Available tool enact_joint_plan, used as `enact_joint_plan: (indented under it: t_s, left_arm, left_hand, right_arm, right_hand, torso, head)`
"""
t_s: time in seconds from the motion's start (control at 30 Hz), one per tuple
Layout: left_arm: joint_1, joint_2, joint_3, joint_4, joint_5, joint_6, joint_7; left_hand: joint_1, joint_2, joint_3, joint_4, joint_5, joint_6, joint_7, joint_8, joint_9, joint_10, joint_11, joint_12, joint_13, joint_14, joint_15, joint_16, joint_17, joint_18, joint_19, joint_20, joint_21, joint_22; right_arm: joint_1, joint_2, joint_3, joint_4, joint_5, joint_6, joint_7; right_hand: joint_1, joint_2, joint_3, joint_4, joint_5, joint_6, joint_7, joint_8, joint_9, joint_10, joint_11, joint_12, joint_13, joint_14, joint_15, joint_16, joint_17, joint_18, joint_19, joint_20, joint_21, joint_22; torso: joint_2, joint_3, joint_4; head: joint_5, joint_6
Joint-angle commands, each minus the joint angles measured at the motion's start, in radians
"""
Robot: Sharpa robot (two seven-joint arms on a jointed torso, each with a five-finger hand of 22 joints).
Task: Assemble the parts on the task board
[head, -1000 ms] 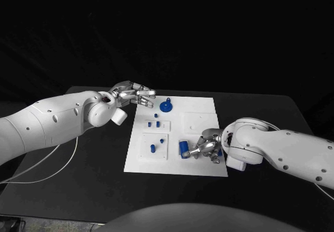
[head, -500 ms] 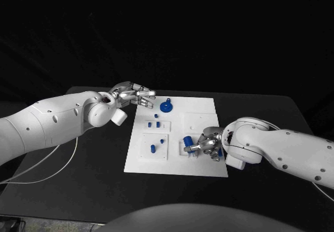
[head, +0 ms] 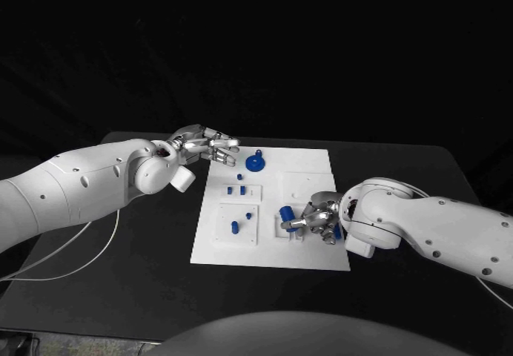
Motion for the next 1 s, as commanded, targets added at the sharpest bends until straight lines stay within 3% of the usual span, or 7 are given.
enact_joint_plan:
  t_s: [0.03,0.53,1.0]
  left_arm:
    - [-0.001,0.002,0.000,0.001,0.000,0.019,0.002]
    - [-0.001,0.001,0.000,0.001,-0.001,0.023,-0.003]
    - [-0.001,0.002,0.000,0.001,-0.001,0.024,-0.003]
  left_hand:
    - [-0.006,0.007,0.000,0.005,0.002,-0.006,-0.003,-0.001,0.000,-0.005,-0.001,0.000,0.001,-0.004,0.001,-0.002,0.001,-0.008,-0.007,0.003,0.000,-0.002]
    - [-0.006,0.006,0.000,0.008,0.002,-0.011,-0.003,-0.002,-0.001,-0.007,0.000,0.000,0.001,-0.004,0.002,-0.002,0.001,-0.008,-0.008,0.003,-0.001,-0.002]
    - [-0.006,0.006,0.000,0.008,0.002,-0.011,-0.003,-0.002,-0.001,-0.007,0.000,0.000,0.001,-0.004,0.002,-0.002,0.001,-0.008,-0.008,0.003,-0.001,-0.002]
  right_arm:
    - [-0.001,0.001,0.001,0.005,0.000,0.010,0.016]
    - [-0.001,-0.001,0.001,0.017,0.017,0.057,-0.008]
    - [-0.001,0.003,0.001,0.010,0.027,0.079,-0.024]
  right_hand:
    - [0.007,0.003,0.000,-0.005,0.008,0.007,0.002,0.002,0.017,0.006,-0.001,-0.003,0.001,-0.001,-0.007,-0.002,-0.001,0.002,0.049,-0.008,0.005,0.000]
    - [0.007,0.016,0.001,-0.009,0.029,0.007,0.002,0.001,0.011,0.003,-0.001,-0.008,-0.002,-0.002,-0.007,-0.004,-0.003,0.001,0.048,-0.008,-0.001,-0.002]
    - [0.004,0.015,-0.005,-0.010,0.028,0.009,0.002,0.001,0.007,0.002,-0.001,-0.011,-0.004,-0.002,-0.007,-0.006,-0.004,0.000,0.048,-0.009,-0.003,-0.002]
  torso:
    - [-0.001,-0.0005,0.0006]
    - [0.000,-0.0003,0.0001]
    - [0.000,-0.0001,-0.0001]
  head:
    - [0.000,-0.002]
    - [0.000,-0.005]
    - [-0.002,-0.008]
